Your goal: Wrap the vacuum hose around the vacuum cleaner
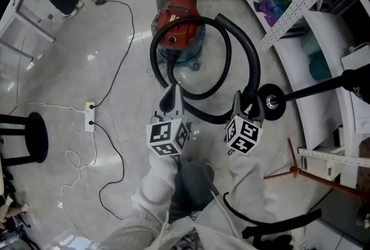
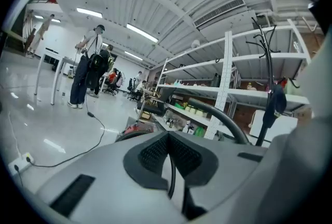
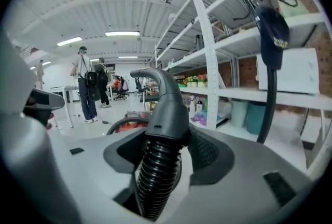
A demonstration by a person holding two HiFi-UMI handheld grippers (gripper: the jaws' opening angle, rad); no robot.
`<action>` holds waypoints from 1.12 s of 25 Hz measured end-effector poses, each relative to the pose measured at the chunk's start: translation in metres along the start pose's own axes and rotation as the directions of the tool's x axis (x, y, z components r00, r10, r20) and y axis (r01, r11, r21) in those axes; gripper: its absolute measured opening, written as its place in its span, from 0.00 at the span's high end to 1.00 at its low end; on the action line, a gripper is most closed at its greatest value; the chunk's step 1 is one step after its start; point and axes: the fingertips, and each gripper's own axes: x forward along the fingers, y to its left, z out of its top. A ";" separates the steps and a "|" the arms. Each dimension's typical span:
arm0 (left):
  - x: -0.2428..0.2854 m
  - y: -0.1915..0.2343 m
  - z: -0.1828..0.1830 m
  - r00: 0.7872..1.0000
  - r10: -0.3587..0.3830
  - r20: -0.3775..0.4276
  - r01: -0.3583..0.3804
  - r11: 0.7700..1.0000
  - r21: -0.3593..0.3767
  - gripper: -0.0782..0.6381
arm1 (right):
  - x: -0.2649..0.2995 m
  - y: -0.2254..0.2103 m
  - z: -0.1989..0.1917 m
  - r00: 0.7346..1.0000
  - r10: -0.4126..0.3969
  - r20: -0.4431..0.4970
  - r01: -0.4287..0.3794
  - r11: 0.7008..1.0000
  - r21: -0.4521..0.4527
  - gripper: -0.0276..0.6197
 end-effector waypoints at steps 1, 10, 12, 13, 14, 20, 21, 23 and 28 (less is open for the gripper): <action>-0.010 -0.002 0.025 1.000 0.009 0.000 -0.009 1.000 0.001 0.89 | -0.010 0.007 0.028 1.000 0.016 0.006 -0.016 1.000 -0.014 0.56; -0.075 -0.002 0.203 0.997 0.075 0.021 -0.075 0.997 0.010 0.89 | -0.078 0.077 0.232 0.987 0.140 0.072 -0.141 0.990 0.008 0.57; -0.086 0.001 0.230 0.996 0.082 0.034 -0.083 0.997 0.010 0.89 | -0.088 0.086 0.265 0.986 0.147 0.078 -0.149 0.989 0.011 0.57; -0.091 0.003 0.243 0.995 0.086 0.040 -0.087 0.996 0.009 0.89 | -0.093 0.093 0.280 0.985 0.158 0.075 -0.159 0.987 0.008 0.57; -0.095 0.005 0.256 0.995 0.090 0.046 -0.091 0.996 0.009 0.89 | -0.098 0.102 0.294 0.982 0.178 0.068 -0.178 0.984 0.005 0.57; -0.121 0.018 0.312 0.990 0.107 0.096 -0.109 0.994 0.015 0.89 | -0.135 0.192 0.375 0.914 0.405 0.039 -0.405 0.914 -0.013 0.57; -0.127 0.023 0.317 0.989 0.111 0.097 -0.113 0.993 0.022 0.89 | -0.140 0.205 0.389 0.901 0.430 0.054 -0.431 0.903 -0.001 0.57; -0.136 0.033 0.326 0.988 0.118 0.096 -0.122 0.992 0.028 0.89 | -0.144 0.220 0.422 0.888 0.450 0.095 -0.454 0.891 0.026 0.57; -0.143 0.057 0.343 0.988 0.126 0.088 -0.131 0.990 0.050 0.89 | -0.134 0.234 0.493 0.884 0.434 0.172 -0.456 0.883 0.115 0.57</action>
